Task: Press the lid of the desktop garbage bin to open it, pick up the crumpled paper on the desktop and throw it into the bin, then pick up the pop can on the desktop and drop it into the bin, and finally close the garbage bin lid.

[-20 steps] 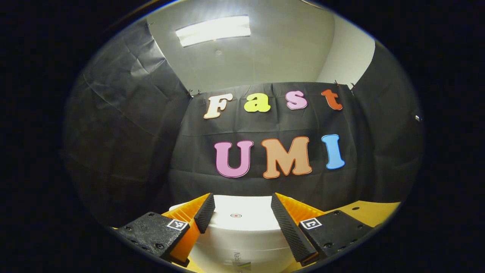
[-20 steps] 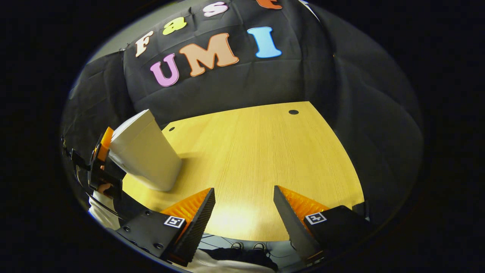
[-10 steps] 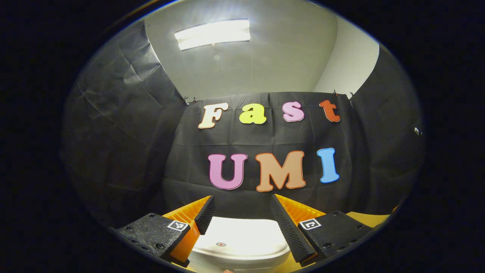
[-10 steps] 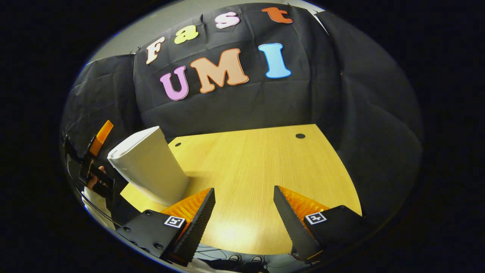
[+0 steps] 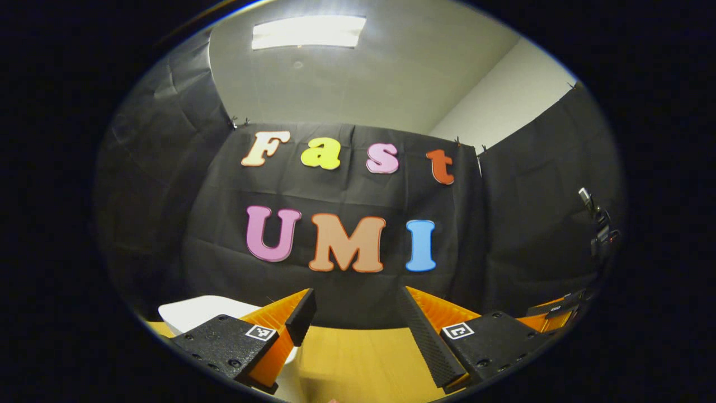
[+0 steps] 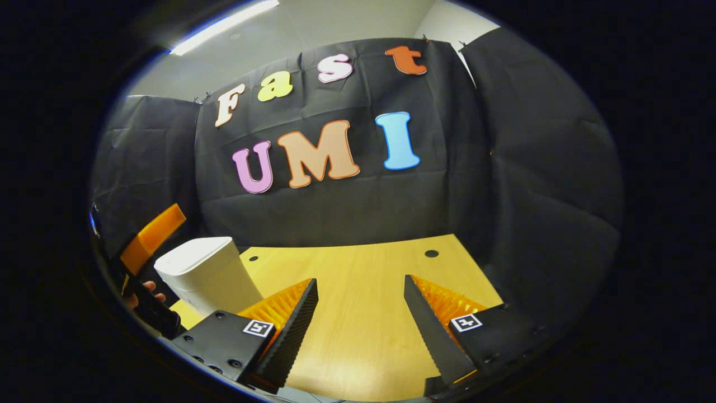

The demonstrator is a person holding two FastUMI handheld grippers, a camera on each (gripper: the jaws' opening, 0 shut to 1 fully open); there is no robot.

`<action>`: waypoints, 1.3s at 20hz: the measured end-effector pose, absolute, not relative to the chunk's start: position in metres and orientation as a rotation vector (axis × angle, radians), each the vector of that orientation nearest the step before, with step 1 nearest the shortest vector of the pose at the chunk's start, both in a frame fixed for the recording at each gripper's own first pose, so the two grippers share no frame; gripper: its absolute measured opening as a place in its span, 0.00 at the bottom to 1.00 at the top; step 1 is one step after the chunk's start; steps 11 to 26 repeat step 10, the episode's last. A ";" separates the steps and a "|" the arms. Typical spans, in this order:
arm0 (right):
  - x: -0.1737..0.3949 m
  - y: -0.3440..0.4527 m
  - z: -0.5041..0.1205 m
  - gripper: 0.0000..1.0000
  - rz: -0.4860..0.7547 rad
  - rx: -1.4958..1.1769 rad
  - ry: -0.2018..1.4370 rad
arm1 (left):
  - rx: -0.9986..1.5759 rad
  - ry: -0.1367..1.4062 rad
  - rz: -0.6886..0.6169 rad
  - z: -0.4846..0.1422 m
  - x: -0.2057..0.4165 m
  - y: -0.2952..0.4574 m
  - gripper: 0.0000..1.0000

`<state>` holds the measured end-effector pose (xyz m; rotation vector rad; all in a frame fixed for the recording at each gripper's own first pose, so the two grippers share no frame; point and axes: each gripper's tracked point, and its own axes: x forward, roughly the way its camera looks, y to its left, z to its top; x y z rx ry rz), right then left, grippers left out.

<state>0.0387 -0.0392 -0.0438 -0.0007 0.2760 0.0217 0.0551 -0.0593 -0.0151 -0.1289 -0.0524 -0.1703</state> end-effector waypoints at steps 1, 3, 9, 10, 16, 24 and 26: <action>0.035 -0.041 -0.040 0.98 0.001 -0.011 0.253 | -0.136 -0.017 -0.192 -0.025 0.054 -0.070 0.92; 0.027 -0.039 -0.037 0.98 -0.023 -0.007 0.221 | -0.122 0.034 -0.209 -0.037 0.050 -0.079 0.92; 0.011 -0.036 -0.048 0.98 -0.056 0.011 0.219 | -0.026 0.058 -0.226 -0.049 0.048 -0.088 0.92; 0.010 -0.035 -0.049 0.98 -0.052 0.012 0.222 | -0.029 0.060 -0.222 -0.050 0.046 -0.087 0.92; 0.010 -0.035 -0.049 0.98 -0.052 0.012 0.222 | -0.029 0.060 -0.222 -0.050 0.046 -0.087 0.92; 0.010 -0.035 -0.049 0.98 -0.052 0.012 0.222 | -0.029 0.060 -0.222 -0.050 0.046 -0.087 0.92; 0.010 -0.035 -0.049 0.98 -0.052 0.012 0.222 | -0.029 0.060 -0.222 -0.050 0.046 -0.087 0.92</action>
